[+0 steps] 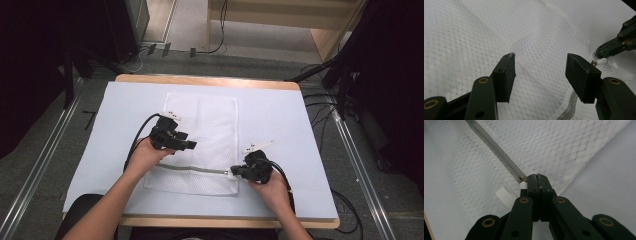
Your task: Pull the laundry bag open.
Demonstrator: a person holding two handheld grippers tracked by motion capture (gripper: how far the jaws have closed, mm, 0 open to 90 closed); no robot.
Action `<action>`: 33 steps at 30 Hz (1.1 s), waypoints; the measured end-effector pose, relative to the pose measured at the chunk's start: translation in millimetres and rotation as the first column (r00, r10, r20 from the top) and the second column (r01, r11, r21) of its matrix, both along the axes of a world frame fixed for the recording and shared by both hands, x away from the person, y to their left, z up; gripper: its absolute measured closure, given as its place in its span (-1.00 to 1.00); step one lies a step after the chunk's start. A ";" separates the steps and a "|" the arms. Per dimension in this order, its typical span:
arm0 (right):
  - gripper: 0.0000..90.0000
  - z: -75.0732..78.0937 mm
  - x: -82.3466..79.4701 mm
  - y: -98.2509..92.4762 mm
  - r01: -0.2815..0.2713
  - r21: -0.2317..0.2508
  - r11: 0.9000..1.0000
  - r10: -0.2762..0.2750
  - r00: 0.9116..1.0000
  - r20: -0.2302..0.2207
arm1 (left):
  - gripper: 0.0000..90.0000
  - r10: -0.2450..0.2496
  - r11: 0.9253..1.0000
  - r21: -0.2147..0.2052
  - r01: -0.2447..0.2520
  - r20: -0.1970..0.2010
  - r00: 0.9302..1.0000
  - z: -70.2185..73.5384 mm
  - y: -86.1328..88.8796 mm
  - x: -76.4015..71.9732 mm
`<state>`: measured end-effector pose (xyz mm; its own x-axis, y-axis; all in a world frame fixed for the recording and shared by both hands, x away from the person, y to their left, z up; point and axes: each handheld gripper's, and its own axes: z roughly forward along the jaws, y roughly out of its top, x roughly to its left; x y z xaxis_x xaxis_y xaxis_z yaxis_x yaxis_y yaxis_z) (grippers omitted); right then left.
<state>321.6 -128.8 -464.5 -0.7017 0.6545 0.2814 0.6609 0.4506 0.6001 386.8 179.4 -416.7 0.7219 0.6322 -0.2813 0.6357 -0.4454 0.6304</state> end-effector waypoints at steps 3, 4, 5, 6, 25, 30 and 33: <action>1.00 0.2 -1.1 2.1 -0.012 0.003 1.000 0.012 1.000 -0.009 | -0.07 -0.006 1.000 0.001 0.006 -0.001 1.000 0.3 -0.6 -0.3; 1.00 0.5 -1.6 3.0 -0.015 -0.003 1.000 0.015 1.000 -0.004 | -0.04 -0.005 1.000 -0.002 0.005 -0.005 1.000 0.2 -1.2 -0.6; 1.00 0.7 -2.1 4.1 -0.015 -0.003 1.000 0.015 1.000 -0.003 | 0.00 -0.009 1.000 -0.002 0.009 -0.005 1.000 0.4 -1.5 -0.8; 1.00 0.8 -2.3 5.0 -0.018 -0.002 1.000 0.018 1.000 -0.002 | 0.02 -0.010 1.000 -0.004 0.010 -0.002 1.000 0.6 -2.1 -1.4; 1.00 6.7 2.3 5.7 -0.042 0.010 0.999 0.042 0.998 0.040 | 0.31 -0.072 0.997 -0.023 0.072 -0.013 0.997 6.1 -20.9 -21.0; 1.00 5.8 1.4 2.5 -0.045 -0.009 0.999 0.045 0.998 0.048 | 0.55 -0.103 0.993 -0.055 0.101 -0.042 0.994 3.1 -30.8 -28.7; 1.00 4.5 1.4 -0.9 -0.033 -0.014 0.999 0.034 0.998 0.046 | 0.61 -0.118 0.991 -0.065 0.114 -0.060 0.991 -2.7 -37.1 -31.5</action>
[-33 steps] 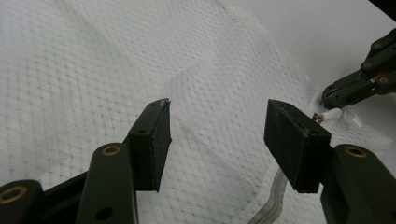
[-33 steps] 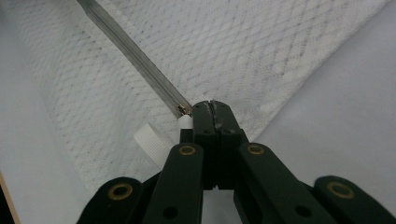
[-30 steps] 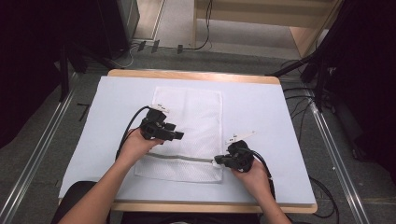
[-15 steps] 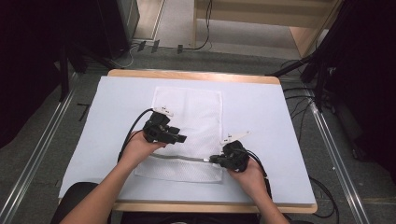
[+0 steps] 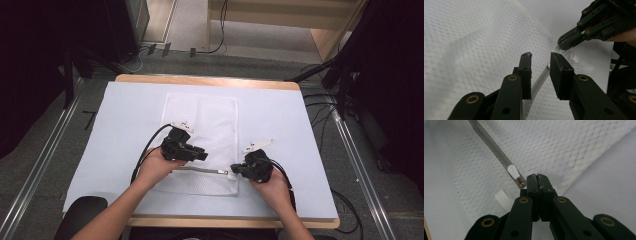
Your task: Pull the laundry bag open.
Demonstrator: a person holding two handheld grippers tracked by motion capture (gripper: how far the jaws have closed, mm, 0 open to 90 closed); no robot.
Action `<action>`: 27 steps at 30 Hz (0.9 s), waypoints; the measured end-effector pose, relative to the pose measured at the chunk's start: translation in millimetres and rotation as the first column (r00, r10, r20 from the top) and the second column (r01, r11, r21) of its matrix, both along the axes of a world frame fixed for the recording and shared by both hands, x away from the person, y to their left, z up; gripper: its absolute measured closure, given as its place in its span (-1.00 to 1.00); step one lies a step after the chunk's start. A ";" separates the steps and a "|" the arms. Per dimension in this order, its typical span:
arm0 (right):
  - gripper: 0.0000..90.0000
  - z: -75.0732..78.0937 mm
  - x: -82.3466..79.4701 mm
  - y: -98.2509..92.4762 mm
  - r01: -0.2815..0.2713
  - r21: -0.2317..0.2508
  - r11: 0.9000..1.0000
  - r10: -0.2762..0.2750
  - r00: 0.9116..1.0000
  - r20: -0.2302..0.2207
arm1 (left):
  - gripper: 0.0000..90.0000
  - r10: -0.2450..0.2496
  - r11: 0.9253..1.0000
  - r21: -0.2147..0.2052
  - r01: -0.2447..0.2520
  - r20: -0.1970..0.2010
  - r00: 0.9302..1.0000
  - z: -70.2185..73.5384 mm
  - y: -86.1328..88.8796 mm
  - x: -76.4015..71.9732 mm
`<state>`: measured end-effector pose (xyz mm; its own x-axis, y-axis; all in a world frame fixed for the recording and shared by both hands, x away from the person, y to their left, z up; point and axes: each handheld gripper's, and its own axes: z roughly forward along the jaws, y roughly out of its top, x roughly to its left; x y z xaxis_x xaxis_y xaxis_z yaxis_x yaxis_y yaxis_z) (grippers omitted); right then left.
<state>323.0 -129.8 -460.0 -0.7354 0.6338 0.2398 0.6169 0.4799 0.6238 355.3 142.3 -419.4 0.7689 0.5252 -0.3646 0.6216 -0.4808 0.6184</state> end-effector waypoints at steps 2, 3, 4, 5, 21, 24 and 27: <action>1.00 -2.2 -0.5 -0.8 0.001 -0.007 1.000 -0.001 1.000 -0.006 | 0.61 -0.016 1.000 0.009 0.016 -0.011 1.000 -4.9 -5.9 -1.0; 1.00 -3.5 -1.0 -0.4 -0.005 -0.015 1.000 0.005 1.000 0.000 | 0.62 -0.024 1.000 0.015 0.025 -0.014 1.000 -8.1 -9.6 -1.5; 1.00 -4.7 -1.8 0.3 -0.007 -0.022 1.000 0.007 1.000 0.009 | 0.64 -0.033 0.999 0.017 0.033 -0.018 0.999 -9.8 -11.5 -1.4; 1.00 -5.4 -2.0 0.7 -0.011 -0.022 1.000 0.011 1.000 0.012 | 0.65 -0.037 0.999 0.020 0.038 -0.022 0.999 -12.1 -14.5 -1.8; 1.00 -11.2 -5.8 -2.3 -0.041 -0.001 0.999 0.041 0.996 0.073 | 0.79 -0.089 0.995 0.044 0.091 -0.056 0.994 -34.6 -42.6 -0.7; 1.00 -11.4 -5.7 -2.6 -0.043 0.000 0.999 0.043 0.996 0.073 | 0.78 -0.099 0.994 0.044 0.102 -0.063 0.993 -37.9 -47.7 -2.3; 1.00 -11.4 -5.3 -2.7 -0.043 0.002 0.999 0.042 0.997 0.070 | 0.79 -0.106 0.993 0.044 0.110 -0.075 0.991 -41.0 -51.2 -4.5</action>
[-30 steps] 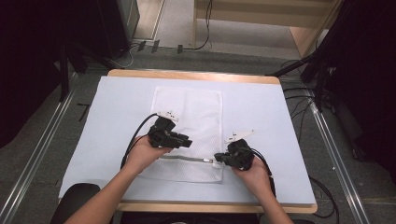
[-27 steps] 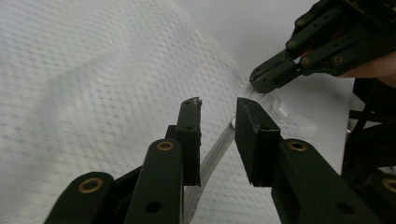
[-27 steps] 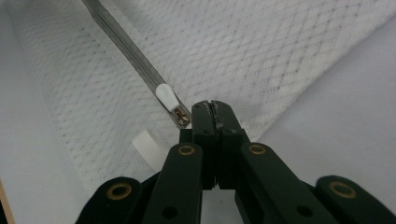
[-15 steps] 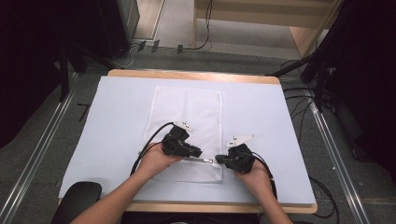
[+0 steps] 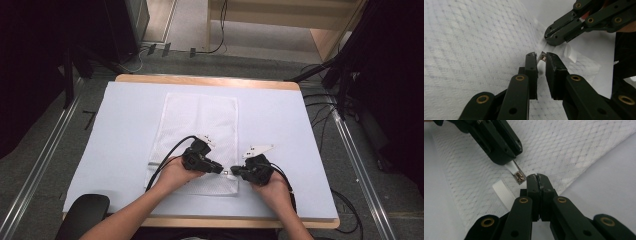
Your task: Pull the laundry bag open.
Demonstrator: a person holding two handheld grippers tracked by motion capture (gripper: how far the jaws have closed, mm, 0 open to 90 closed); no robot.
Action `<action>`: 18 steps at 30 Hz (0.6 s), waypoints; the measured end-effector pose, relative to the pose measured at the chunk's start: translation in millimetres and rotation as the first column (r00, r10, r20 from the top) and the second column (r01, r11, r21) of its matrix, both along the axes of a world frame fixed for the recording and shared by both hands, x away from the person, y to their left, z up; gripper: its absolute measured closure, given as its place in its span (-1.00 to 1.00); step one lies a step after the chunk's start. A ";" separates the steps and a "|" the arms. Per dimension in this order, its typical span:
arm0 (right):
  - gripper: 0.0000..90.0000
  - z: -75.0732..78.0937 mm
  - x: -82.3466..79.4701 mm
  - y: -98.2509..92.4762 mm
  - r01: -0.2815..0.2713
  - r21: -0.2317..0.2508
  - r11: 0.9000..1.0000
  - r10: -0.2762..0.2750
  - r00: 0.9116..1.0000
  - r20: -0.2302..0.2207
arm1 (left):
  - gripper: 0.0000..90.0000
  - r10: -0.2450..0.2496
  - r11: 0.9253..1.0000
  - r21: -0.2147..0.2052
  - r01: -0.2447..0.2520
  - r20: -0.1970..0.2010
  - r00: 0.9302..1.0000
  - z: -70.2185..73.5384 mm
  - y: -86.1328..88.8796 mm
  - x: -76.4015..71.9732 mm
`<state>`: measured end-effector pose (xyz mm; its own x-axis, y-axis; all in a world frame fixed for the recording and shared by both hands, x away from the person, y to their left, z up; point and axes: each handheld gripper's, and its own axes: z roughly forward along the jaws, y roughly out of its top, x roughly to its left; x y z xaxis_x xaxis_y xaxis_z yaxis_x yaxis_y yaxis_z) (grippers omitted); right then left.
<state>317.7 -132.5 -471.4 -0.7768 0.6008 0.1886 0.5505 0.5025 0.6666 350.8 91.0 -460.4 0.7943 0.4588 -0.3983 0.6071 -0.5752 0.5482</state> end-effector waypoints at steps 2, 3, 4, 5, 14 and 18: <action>1.00 0.0 0.0 0.0 -0.001 0.001 1.000 0.001 1.000 -0.001 | 0.78 -0.007 1.000 0.009 0.007 -0.004 1.000 -2.5 -2.1 -0.8; 1.00 -0.1 0.2 -0.1 -0.002 0.003 1.000 0.002 1.000 -0.003 | 0.78 -0.006 1.000 0.001 0.006 -0.004 1.000 -3.0 -2.6 -1.6; 1.00 -0.2 0.3 -0.2 -0.002 0.003 1.000 0.002 1.000 -0.003 | 0.78 -0.011 1.000 -0.001 0.011 -0.004 1.000 -3.3 -3.2 -1.7; 1.00 -0.2 0.3 -0.2 -0.002 0.004 1.000 0.002 1.000 -0.001 | 0.78 -0.008 1.000 0.000 0.008 -0.006 1.000 -3.2 -4.0 -2.7; 1.00 -0.3 0.2 -0.4 -0.007 0.004 1.000 0.007 1.000 0.000 | 0.86 -0.019 1.000 0.008 0.019 0.030 0.999 -6.0 -10.8 -8.2; 1.00 -1.0 -0.3 -1.1 -0.016 0.008 1.000 0.016 1.000 0.012 | 0.94 -0.003 1.000 -0.026 0.003 -0.013 1.000 -9.1 -7.4 -5.1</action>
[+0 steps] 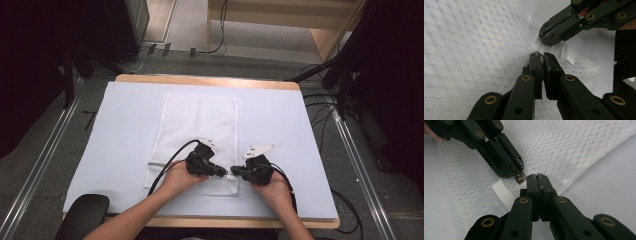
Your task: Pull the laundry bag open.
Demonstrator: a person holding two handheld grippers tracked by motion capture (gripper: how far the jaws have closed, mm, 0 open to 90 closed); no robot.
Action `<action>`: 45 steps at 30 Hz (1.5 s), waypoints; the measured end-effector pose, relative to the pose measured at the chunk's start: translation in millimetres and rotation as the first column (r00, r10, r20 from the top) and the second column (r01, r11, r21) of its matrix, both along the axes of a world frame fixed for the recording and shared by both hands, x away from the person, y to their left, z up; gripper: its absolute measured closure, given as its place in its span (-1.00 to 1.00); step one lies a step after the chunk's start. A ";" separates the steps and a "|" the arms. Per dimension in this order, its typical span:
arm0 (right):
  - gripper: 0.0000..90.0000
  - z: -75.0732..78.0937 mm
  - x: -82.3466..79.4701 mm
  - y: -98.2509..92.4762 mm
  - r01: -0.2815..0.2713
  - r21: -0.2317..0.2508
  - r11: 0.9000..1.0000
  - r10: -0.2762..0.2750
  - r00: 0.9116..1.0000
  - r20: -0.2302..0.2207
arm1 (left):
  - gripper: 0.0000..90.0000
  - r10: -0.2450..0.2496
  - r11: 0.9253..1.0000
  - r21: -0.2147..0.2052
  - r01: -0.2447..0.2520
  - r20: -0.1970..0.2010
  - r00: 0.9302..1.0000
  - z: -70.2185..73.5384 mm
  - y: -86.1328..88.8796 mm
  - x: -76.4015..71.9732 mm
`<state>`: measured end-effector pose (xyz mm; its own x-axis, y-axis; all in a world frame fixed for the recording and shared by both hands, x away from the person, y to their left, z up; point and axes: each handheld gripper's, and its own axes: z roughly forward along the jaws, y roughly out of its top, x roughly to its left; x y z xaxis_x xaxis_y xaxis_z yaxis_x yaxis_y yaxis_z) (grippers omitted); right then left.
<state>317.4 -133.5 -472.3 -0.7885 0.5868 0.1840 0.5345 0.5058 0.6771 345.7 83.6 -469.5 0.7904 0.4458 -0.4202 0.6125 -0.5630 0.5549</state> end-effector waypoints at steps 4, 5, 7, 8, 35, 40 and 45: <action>1.00 0.7 -0.9 0.9 -0.014 -0.014 1.000 0.014 1.000 0.018 | 0.95 0.013 1.000 -0.004 -0.013 -0.015 1.000 -0.1 0.2 1.1; 1.00 1.3 -1.0 1.6 -0.012 -0.019 1.000 0.012 1.000 0.018 | 0.95 0.012 1.000 -0.007 -0.012 -0.020 1.000 -0.6 0.5 2.1; 1.00 2.7 -1.0 3.8 -0.003 -0.030 1.000 0.003 1.000 0.009 | 0.94 0.026 1.000 -0.004 -0.026 -0.031 0.999 0.1 0.5 2.5; 1.00 2.8 -0.9 4.2 -0.001 -0.031 1.000 0.002 1.000 0.007 | 0.94 0.029 1.000 -0.003 -0.029 -0.034 0.999 0.2 0.4 2.6; 1.00 0.7 -3.1 4.4 0.013 -0.025 1.000 -0.013 1.000 0.020 | 0.95 0.026 1.000 0.018 -0.024 -0.124 0.992 2.9 3.1 11.8; 1.00 0.6 -2.3 4.0 0.006 -0.024 1.000 -0.005 1.000 0.021 | 0.95 0.014 1.000 0.027 -0.010 -0.130 0.991 4.3 3.2 12.4; 1.00 -0.3 -2.4 2.5 -0.005 -0.017 1.000 0.006 1.000 0.025 | 0.95 0.025 1.000 0.017 -0.023 -0.152 0.988 6.3 9.9 15.7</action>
<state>315.0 -131.0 -472.6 -0.7959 0.5855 0.1543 0.5149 0.5204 0.6812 361.4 93.5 -463.3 0.7067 0.4714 -0.5277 0.7027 -0.5550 0.4453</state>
